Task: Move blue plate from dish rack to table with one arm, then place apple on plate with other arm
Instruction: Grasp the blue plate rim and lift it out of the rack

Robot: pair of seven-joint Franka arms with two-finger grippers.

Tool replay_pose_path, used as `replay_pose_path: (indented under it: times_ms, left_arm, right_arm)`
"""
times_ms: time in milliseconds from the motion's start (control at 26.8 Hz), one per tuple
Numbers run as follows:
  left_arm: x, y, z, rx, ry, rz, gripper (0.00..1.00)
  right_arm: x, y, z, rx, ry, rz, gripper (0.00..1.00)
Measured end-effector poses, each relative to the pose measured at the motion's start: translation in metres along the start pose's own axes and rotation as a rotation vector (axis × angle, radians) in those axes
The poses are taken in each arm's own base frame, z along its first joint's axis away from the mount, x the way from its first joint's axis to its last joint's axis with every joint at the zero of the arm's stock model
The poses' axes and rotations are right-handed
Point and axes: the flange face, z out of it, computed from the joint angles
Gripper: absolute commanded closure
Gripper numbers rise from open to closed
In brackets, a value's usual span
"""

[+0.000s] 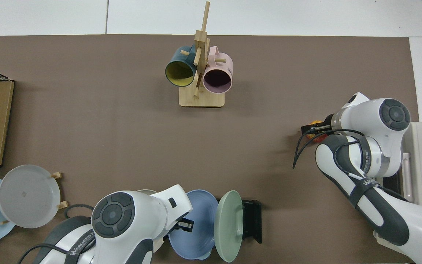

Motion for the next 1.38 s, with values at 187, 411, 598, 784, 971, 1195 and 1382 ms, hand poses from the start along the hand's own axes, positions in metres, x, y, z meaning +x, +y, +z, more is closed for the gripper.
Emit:
replay_pose_path:
  times_ms: [187,411,598,784,971,1195,1382]
  left_arm:
    - [0.001,-0.003,-0.001,-0.001,0.002,-0.009,1.0]
    - [0.006,-0.007,-0.013,0.024,0.026,0.001,1.0]
    - [0.018,-0.019,-0.045,0.045,0.057,-0.013,1.0]
    - [0.037,-0.04,-0.085,0.024,0.119,-0.063,1.0]
    - [0.063,-0.061,-0.11,-0.006,0.174,-0.109,1.0]
    - [0.106,-0.098,-0.119,-0.131,0.22,-0.129,1.0]
    - [0.136,-0.122,-0.085,-0.214,0.227,-0.115,1.0]
  right_arm:
    - [0.004,0.0,-0.005,-0.001,0.012,0.0,1.0]
    - [0.022,-0.001,-0.03,0.002,0.028,-0.005,1.0]
    - [0.035,-0.003,-0.056,0.005,0.034,-0.009,1.0]
    - [0.039,-0.004,-0.07,0.006,0.046,-0.012,1.0]
    - [0.045,-0.007,-0.094,0.01,0.025,-0.019,1.0]
    - [0.053,-0.008,-0.126,0.006,0.019,-0.029,1.0]
    - [0.054,-0.016,-0.129,-0.027,0.018,-0.067,1.0]
